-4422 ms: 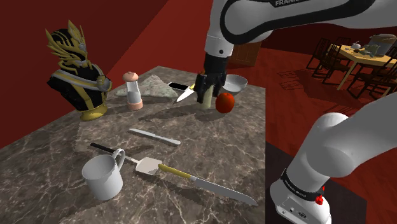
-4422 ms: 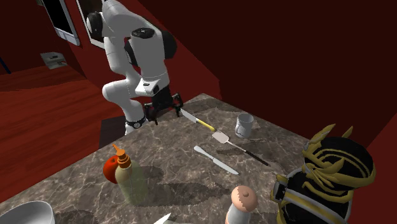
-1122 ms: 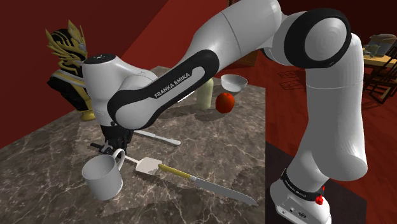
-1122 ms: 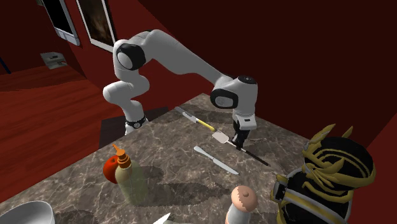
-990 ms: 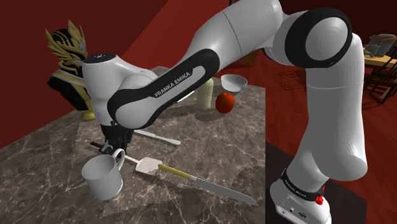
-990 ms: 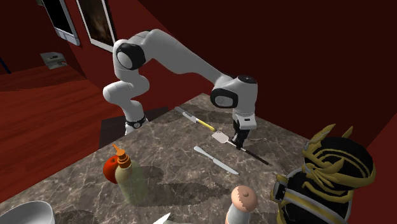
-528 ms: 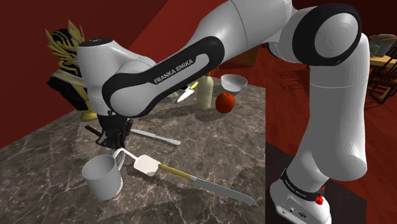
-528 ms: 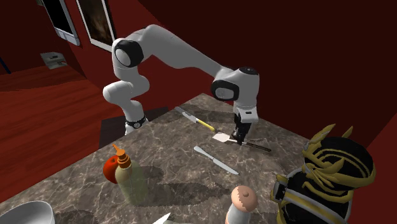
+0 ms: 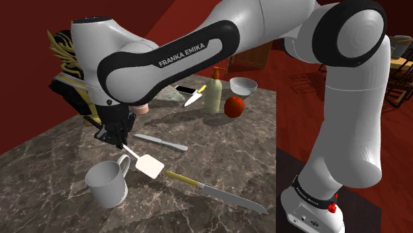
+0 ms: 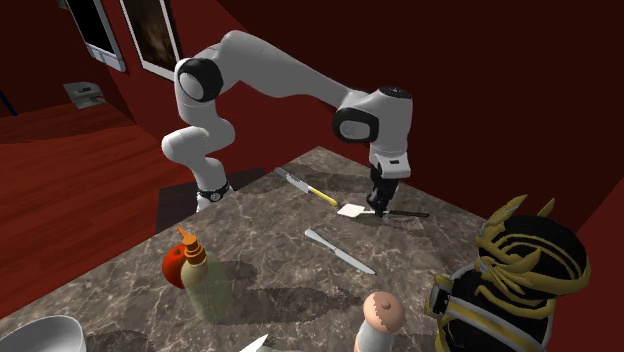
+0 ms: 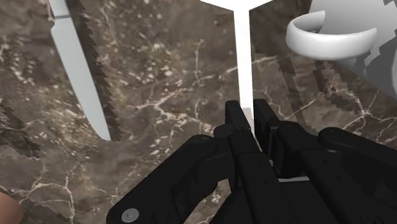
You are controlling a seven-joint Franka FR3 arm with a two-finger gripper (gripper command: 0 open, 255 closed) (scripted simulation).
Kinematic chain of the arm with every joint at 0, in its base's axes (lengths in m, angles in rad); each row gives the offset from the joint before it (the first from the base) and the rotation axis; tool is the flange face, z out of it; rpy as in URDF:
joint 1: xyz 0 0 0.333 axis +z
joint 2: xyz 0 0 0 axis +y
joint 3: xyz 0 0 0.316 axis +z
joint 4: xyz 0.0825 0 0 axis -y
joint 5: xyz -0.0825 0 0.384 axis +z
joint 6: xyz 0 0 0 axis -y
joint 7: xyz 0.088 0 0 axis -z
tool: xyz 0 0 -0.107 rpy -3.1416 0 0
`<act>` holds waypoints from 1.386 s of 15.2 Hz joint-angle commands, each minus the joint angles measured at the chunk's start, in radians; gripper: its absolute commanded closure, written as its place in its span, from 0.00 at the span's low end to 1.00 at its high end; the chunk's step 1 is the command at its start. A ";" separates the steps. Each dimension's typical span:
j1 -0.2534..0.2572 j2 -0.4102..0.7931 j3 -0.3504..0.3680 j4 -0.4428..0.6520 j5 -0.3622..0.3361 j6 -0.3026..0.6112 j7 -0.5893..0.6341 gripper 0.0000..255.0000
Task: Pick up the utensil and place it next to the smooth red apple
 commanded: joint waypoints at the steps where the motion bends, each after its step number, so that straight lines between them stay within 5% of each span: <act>1: -0.001 -0.009 0.002 0.016 0.006 -0.025 -0.005 1.00; 19: 0.007 -0.039 0.015 0.216 0.029 -0.250 -0.027 1.00; 21: -0.037 -0.097 0.008 0.141 0.059 -0.224 -0.073 1.00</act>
